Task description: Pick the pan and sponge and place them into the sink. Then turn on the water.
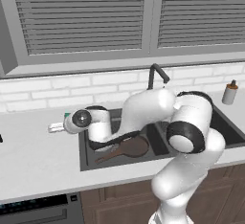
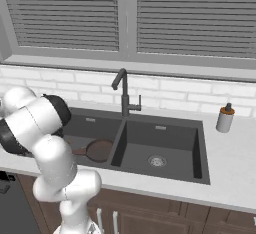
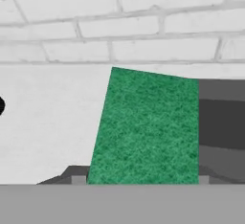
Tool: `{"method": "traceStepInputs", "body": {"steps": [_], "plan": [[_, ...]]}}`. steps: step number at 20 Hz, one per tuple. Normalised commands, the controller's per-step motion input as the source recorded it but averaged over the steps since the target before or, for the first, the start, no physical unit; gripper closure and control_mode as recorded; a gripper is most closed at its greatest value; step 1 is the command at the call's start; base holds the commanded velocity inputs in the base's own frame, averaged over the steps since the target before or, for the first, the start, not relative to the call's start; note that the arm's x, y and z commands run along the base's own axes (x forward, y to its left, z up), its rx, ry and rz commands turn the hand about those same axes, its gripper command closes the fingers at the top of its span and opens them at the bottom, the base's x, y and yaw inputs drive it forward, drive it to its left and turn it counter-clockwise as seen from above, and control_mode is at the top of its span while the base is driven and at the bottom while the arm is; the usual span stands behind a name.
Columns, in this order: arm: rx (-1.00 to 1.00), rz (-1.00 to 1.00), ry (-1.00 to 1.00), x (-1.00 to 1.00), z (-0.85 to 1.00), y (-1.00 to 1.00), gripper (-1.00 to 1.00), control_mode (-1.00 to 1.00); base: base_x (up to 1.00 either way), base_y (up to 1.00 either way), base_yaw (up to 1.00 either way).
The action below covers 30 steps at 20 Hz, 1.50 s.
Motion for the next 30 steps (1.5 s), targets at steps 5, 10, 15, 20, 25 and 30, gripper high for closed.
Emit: {"method": "traceStepInputs", "body": {"steps": [5, 10, 15, 20, 25, 30], "plan": [[0.19, -0.29, 0.0, -0.74, 0.72, -0.62, 1.0, -1.0, 0.0, 0.0, 0.0], [0.19, -0.19, 0.13, -0.81, 0.76, -0.76, 1.0, -1.0, 0.0, 0.0, 0.0], [0.18, -0.16, 0.2, -0.72, 0.89, -0.76, 1.0, -1.0, 0.0, 0.0, 0.0], [0.12, -0.14, 0.3, -0.54, 0.86, -0.66, 1.0, -1.0, 0.0, 0.0, 0.0], [0.01, -0.19, 0.37, -0.23, 0.47, -0.51, 1.0, -1.0, 0.0, 0.0, 0.0], [-0.01, -0.19, 0.26, 0.02, 0.01, -0.27, 1.0, -1.0, 0.0, 0.0, 0.0]]}}
